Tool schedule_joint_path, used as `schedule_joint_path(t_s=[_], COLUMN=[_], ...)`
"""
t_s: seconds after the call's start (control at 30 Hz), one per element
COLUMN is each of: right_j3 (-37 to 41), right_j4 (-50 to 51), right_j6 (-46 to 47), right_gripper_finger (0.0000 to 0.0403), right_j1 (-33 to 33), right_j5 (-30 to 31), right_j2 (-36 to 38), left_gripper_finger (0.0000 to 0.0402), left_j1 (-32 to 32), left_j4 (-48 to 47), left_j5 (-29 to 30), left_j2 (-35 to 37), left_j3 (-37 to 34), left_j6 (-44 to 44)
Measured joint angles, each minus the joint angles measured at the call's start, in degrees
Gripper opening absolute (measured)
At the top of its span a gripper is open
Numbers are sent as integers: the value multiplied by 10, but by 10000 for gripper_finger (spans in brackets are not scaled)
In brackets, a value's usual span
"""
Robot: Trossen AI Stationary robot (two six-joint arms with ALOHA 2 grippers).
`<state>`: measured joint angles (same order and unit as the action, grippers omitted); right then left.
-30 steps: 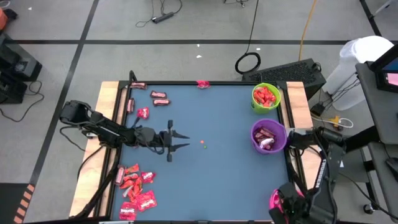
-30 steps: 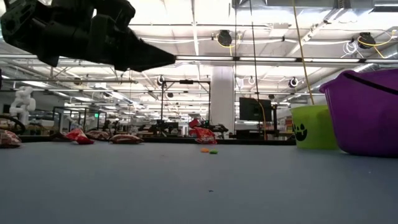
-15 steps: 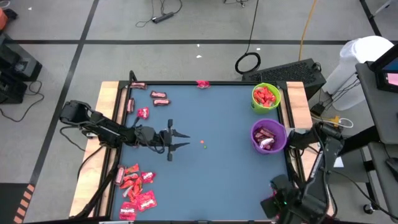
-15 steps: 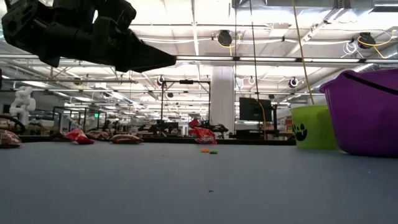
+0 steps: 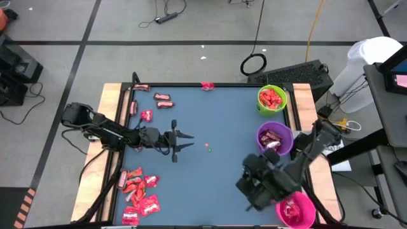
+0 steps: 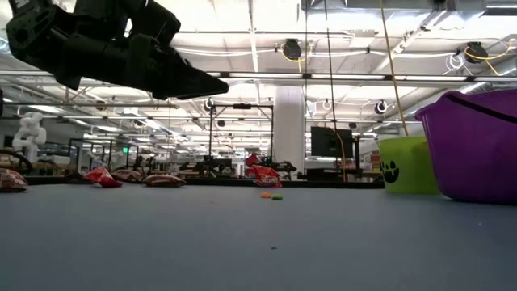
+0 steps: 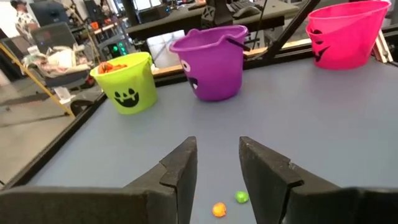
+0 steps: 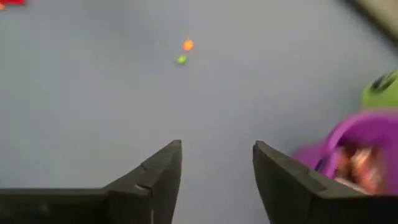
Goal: Organize candy in baskets
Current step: Put the red candy pack into the pink bucket
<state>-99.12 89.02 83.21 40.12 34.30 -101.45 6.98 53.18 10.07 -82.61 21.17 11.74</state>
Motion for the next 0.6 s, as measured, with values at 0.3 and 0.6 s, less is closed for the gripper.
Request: schedule_joint_path(t_s=[0.3,0.6], right_j3=[62,151], right_j4=[-22,-166], right_j6=[-257,-499], right_gripper_finger=[233,209], right_j1=[-148,-310], right_j5=[-11,7], right_j2=[0,0], left_gripper_finger=[128,128], left_j1=[3,5], left_j4=[-3,-2], left_j5=[0,0], left_j2=[0,0], left_j3=[0,0], left_j6=[-24,-24])
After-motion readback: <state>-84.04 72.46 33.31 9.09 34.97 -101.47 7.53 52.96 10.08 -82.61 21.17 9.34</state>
